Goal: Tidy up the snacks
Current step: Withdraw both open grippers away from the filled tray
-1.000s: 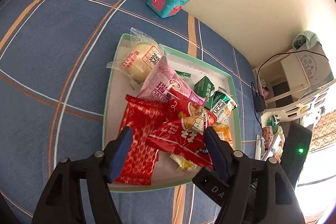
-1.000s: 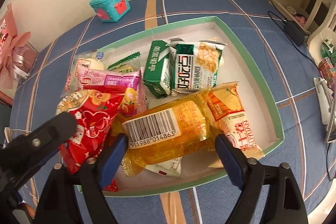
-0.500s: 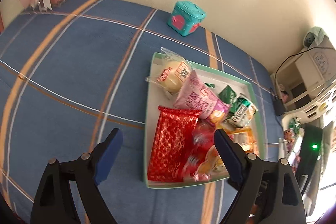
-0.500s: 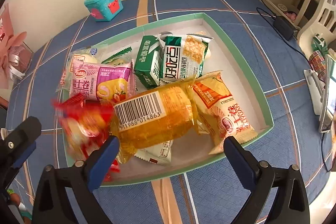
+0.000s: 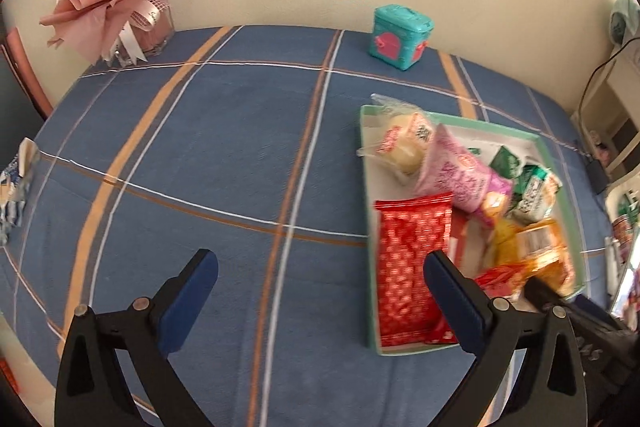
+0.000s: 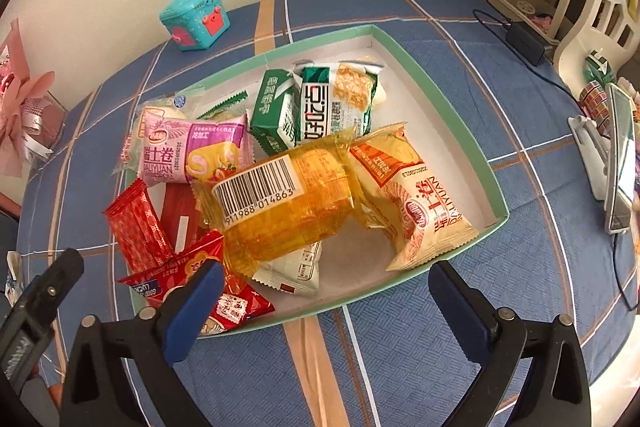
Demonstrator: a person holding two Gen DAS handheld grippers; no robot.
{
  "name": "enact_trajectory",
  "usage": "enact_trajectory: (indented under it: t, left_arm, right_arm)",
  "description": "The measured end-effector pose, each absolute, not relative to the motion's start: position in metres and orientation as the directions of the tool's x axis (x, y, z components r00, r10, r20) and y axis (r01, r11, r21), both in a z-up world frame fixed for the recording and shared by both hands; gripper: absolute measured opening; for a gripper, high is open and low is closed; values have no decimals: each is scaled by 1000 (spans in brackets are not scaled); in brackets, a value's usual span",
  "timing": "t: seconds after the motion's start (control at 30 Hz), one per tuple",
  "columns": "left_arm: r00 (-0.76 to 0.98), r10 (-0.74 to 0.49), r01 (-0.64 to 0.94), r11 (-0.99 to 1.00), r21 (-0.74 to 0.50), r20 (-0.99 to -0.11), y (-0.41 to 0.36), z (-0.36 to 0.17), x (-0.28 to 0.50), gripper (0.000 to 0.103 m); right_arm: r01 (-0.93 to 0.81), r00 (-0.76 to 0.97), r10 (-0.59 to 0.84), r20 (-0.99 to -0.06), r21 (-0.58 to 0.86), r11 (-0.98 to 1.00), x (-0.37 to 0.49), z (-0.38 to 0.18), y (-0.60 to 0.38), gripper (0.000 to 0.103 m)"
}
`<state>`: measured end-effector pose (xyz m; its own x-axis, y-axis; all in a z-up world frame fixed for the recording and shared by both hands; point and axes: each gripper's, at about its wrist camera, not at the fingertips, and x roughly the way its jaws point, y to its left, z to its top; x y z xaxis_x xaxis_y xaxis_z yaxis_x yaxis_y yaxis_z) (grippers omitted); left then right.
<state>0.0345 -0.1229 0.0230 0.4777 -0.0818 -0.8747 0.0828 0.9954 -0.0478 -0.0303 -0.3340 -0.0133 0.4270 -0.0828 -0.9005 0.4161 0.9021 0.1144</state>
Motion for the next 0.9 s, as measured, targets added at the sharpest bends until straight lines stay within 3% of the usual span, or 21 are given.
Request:
enact_trajectory:
  t: [0.43, 0.9]
  left_arm:
    - [543, 102, 10, 992, 128, -834, -118, 26, 32, 102]
    - [452, 87, -3, 995, 96, -888, -96, 13, 14, 102]
  right_arm:
    - [398, 542, -107, -834, 142, 906, -41, 6, -328, 103]
    - [344, 525, -117, -843, 85, 935, -57, 1, -302, 103]
